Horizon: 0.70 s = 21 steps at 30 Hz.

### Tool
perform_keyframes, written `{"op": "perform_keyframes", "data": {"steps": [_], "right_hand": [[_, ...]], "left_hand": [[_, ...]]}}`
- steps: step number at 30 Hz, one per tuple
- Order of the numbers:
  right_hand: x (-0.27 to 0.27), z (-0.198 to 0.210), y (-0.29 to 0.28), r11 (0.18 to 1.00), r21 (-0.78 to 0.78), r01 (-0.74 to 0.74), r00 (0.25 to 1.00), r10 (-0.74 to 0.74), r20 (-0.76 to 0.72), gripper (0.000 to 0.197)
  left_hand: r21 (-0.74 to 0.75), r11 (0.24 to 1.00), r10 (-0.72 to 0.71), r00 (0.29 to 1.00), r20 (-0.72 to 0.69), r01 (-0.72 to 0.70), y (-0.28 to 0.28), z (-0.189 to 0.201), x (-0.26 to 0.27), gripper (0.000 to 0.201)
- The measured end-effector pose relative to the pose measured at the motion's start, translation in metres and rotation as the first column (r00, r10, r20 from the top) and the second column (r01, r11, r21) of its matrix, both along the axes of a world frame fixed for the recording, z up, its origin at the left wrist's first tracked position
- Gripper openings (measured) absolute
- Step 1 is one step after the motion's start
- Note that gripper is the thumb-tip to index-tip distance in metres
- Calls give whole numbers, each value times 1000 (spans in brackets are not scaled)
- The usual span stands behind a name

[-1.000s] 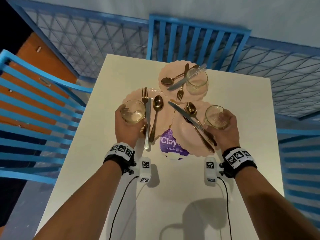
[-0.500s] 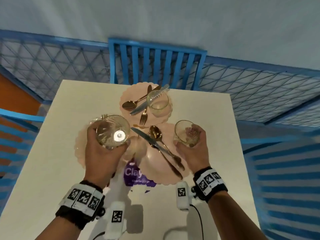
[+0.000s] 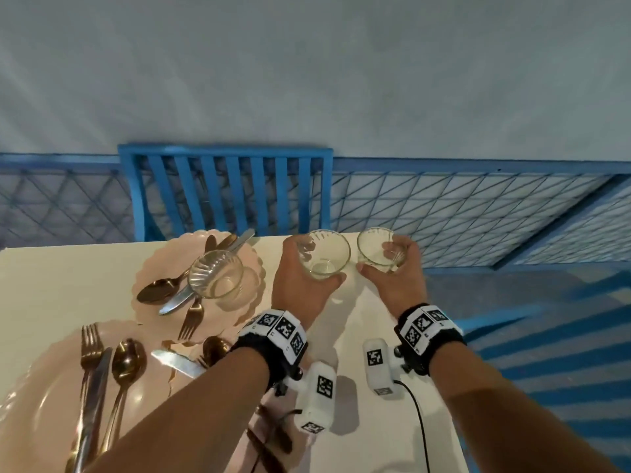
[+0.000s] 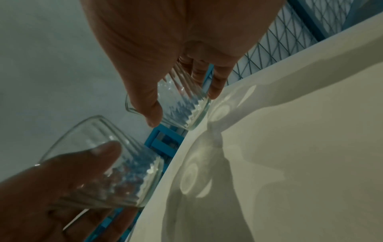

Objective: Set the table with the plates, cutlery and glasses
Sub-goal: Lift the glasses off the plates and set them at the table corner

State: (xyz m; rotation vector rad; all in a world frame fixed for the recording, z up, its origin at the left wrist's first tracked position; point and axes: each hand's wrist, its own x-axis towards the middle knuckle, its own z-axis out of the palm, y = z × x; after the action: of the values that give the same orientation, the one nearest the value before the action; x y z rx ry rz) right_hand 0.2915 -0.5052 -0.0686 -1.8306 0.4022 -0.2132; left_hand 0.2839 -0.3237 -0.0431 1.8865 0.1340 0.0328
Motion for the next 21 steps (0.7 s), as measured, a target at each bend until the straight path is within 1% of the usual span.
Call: {"op": "perform_keyframes", "data": {"steps": [2,4,8,17,21], "right_hand": [[14,-4,-5,1000,-18,-14,1000,14,12,71],[24,-8,-10,999,-41,-11,1000,12,21,73],[33,-14,-16,999,-47,12,1000,-10,29,75],[28,-23,-22,998,-44,37,999,-38,-6,76],[28,-22,-22,999,-43,14,1000,-15,-19,77]], "left_hand": [[14,1000,6,1000,1,-6,-11,-10,13,71],[22,1000,4,1000,-8,-4,-19,-17,23,71],[31,999,18,999,-32,-17,-26,-27,37,70],[51,999,-6,999,-52,8,-38,-36,47,70],[5,1000,17,997,-70,-17,-41,-38,46,71]]}}
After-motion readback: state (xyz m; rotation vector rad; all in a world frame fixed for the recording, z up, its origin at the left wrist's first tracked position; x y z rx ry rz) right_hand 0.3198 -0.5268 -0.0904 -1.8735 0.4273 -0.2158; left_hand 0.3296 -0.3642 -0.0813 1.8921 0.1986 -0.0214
